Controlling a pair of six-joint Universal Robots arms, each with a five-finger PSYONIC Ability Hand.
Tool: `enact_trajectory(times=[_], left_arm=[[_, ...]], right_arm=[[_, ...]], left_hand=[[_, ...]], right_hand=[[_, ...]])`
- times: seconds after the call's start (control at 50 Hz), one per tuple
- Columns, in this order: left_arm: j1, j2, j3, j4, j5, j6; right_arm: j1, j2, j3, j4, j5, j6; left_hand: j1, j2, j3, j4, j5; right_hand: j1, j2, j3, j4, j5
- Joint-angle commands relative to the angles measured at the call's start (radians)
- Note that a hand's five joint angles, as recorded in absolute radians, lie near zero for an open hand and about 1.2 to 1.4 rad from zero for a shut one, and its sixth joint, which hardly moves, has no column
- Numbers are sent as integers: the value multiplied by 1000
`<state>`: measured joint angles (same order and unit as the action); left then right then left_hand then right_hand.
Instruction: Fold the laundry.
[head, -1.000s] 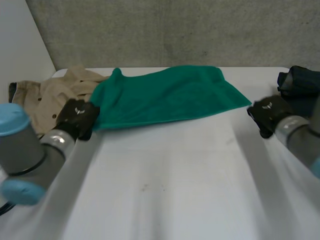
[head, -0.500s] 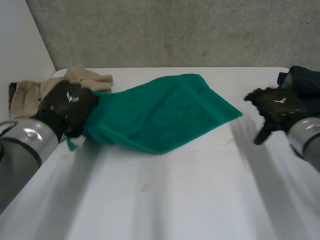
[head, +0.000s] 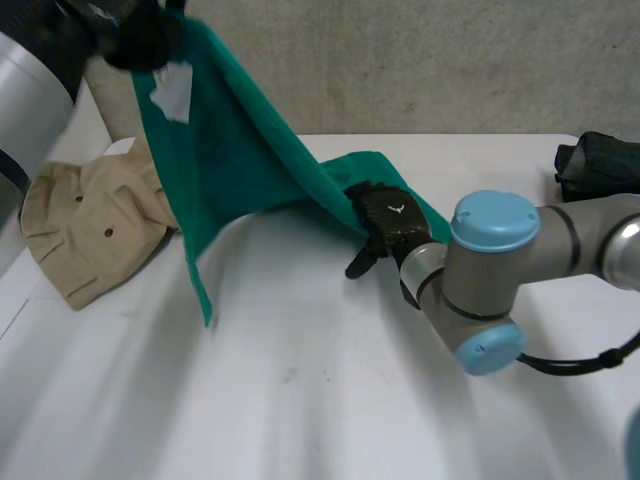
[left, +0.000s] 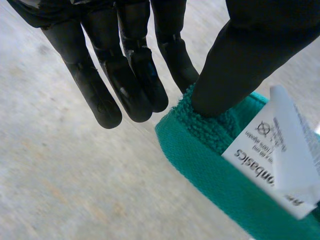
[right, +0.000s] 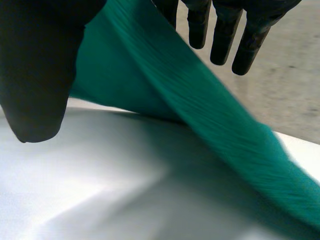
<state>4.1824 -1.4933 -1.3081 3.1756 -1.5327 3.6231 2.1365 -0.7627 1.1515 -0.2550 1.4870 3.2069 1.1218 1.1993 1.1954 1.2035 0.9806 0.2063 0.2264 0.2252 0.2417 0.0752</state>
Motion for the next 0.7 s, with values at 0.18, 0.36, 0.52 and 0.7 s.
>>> enact_trajectory(times=[0.18,0.36,0.52,0.7], left_arm=[[10,80,24,69,-10,-24],[102,76,-10,66,-7,-20],[257,56,-109,49,20,-15],[312,-215,-198,-97,95,-11]], right_arm=[[-79,143,-154,28,73,-150],[-292,-239,8,108,15,-254],[-420,-573,57,523,-146,-670],[-452,-688,106,804,-165,-895]], left_hand=[[274,197,201,193,241],[274,197,201,193,241],[274,197,201,193,241],[274,197,201,193,241]], right_hand=[[1190,1170,1171,1155,1147],[1190,1170,1171,1155,1147],[1190,1170,1171,1155,1147],[1190,1170,1171,1155,1147]])
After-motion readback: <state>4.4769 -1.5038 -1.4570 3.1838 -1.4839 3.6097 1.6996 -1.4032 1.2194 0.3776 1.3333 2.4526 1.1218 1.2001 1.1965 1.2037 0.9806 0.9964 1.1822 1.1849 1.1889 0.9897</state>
